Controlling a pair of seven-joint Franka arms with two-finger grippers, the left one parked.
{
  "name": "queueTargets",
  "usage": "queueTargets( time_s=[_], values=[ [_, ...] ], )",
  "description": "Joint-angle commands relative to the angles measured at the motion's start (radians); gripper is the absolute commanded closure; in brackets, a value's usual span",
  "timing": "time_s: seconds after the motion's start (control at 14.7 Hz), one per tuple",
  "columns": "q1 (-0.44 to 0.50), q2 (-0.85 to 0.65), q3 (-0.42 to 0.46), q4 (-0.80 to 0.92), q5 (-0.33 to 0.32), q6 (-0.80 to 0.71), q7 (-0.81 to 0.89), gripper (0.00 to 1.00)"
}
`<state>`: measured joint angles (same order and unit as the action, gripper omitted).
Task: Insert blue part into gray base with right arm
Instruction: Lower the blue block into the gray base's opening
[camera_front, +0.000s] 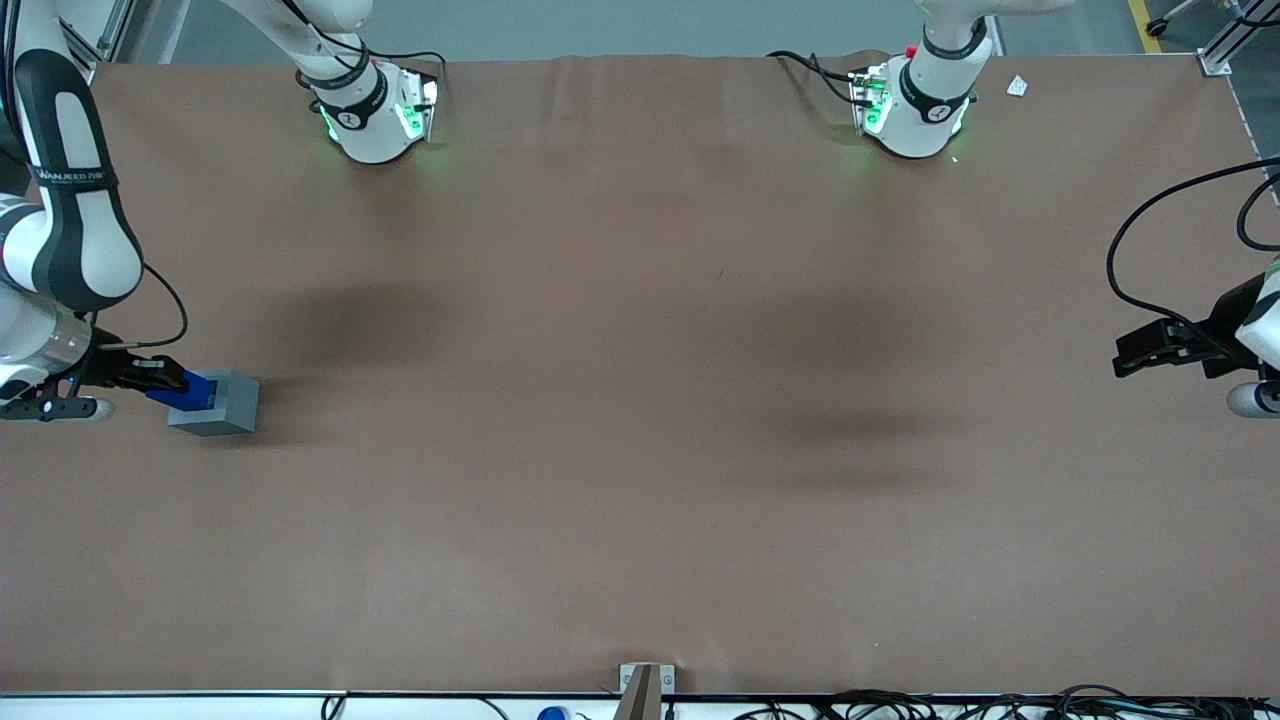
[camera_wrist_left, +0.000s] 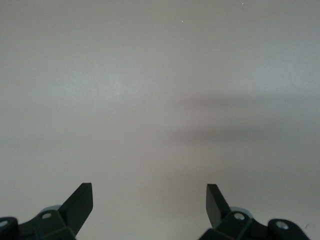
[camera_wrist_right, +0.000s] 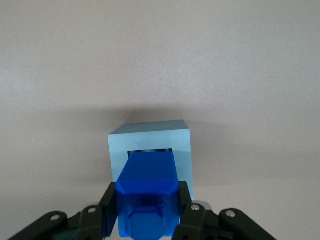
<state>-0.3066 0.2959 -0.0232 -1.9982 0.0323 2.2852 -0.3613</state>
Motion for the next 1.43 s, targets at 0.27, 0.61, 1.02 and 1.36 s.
queueTargets(
  time_s=[0.27, 0.61, 1.02, 1.36],
  values=[
    [-0.011, -0.008, 0.012, -0.024, 0.0, 0.02, -0.005, 0.89],
    [-0.011, 0.005, 0.012, -0.025, 0.001, 0.043, -0.004, 0.89],
    [-0.012, 0.003, 0.014, -0.03, 0.008, 0.034, -0.002, 0.89],
    [-0.012, 0.014, 0.014, -0.031, 0.009, 0.036, -0.002, 0.88]
  ],
)
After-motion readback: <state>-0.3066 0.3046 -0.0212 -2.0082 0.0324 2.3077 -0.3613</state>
